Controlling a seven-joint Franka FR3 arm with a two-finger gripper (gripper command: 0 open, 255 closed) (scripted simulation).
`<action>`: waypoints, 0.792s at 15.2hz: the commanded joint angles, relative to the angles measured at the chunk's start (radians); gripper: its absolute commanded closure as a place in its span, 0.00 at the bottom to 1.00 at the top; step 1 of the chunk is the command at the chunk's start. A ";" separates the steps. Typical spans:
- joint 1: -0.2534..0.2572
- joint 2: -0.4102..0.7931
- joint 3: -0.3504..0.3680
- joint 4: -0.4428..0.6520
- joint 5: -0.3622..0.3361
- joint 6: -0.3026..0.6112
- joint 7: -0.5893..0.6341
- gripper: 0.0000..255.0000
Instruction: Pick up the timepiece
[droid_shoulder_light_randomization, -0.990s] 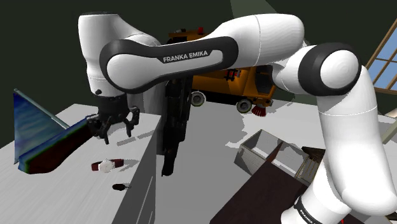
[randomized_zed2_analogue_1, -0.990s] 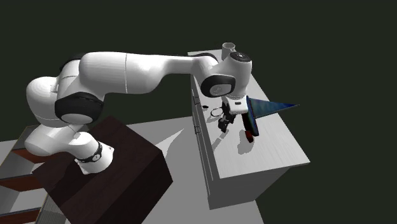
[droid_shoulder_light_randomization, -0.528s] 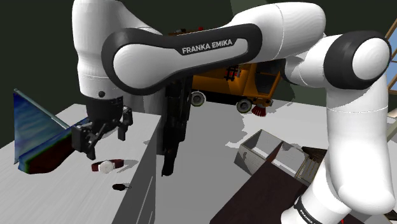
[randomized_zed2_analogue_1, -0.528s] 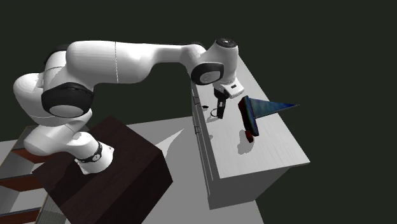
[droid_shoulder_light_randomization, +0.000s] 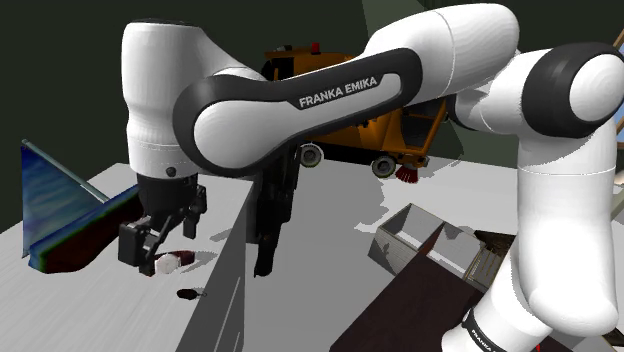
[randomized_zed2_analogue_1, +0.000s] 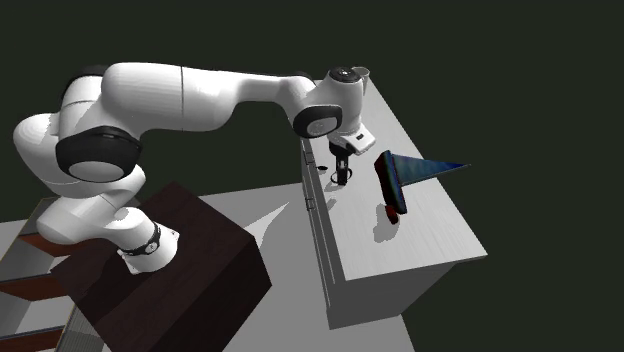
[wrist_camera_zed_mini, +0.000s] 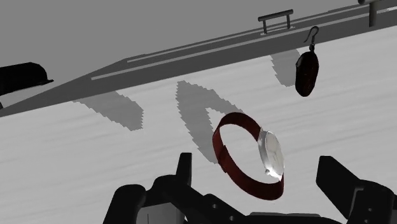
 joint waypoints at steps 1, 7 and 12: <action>0.000 0.007 -0.003 -0.016 -0.006 0.022 0.002 0.00; 0.000 0.007 -0.003 -0.016 -0.006 0.022 0.002 1.00; 0.000 0.007 -0.003 -0.016 -0.006 0.022 0.002 1.00</action>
